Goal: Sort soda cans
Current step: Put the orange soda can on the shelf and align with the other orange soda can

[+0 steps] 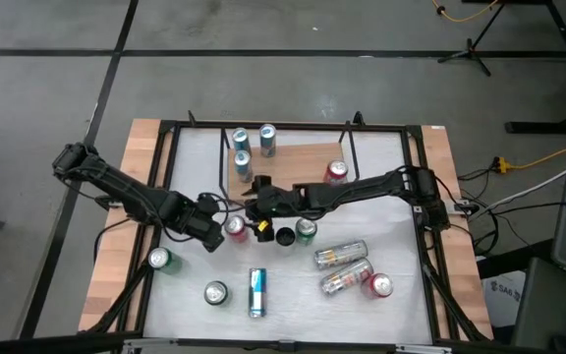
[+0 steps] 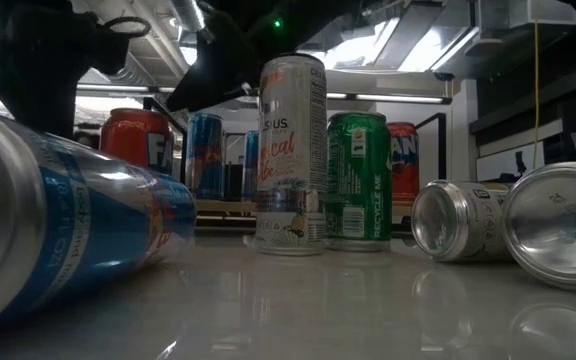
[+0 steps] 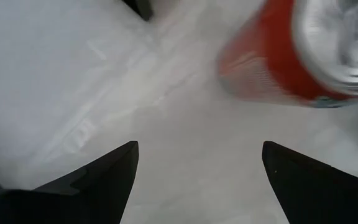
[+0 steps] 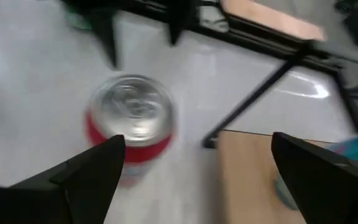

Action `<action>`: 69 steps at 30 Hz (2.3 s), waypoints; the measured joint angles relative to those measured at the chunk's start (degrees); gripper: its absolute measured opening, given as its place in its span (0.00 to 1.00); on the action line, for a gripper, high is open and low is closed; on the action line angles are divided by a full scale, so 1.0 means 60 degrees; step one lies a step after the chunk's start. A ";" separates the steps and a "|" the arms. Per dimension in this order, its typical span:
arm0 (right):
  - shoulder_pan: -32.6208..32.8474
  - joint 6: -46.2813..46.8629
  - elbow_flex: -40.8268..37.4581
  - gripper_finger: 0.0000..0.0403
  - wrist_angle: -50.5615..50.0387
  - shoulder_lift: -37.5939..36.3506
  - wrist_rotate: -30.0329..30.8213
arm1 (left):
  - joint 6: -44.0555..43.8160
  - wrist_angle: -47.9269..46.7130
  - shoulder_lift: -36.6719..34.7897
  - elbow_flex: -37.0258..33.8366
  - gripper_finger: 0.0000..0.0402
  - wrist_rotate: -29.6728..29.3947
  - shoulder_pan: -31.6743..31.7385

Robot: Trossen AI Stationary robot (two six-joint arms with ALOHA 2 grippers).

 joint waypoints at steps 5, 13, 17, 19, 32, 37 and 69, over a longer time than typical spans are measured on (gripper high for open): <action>-0.0194 -0.0024 0.0000 0.99 -0.0048 0.0022 0.0252 | -0.0118 0.0571 0.0000 0.0000 0.83 -0.0229 -0.0073; -0.0312 -0.0024 0.0000 0.99 0.0020 0.0284 -0.0113 | -0.0360 0.0594 0.0000 0.0000 0.84 -0.1039 -0.0062; -0.0308 -0.0028 0.0004 0.99 0.0153 0.0361 -0.0602 | -0.0360 0.0563 0.0000 0.0000 0.84 -0.1230 0.0036; -0.0308 -0.0030 0.0004 0.99 0.0121 0.0361 -0.0768 | -0.0344 0.0541 0.0000 0.0000 0.84 -0.1248 0.0131; -0.0289 0.0019 0.0004 0.99 0.0151 0.0342 -0.1749 | -0.0182 0.0494 0.0004 0.0015 0.84 -0.2140 0.0667; -0.0297 0.0012 0.0004 0.99 0.0094 0.0297 -0.1731 | -0.0067 0.0204 0.0004 0.0015 0.84 -0.1967 0.0656; -0.0293 -0.0490 0.0000 0.99 -0.0045 0.0098 -0.1265 | -0.0600 0.0496 0.0004 0.0007 0.83 -0.1440 0.0394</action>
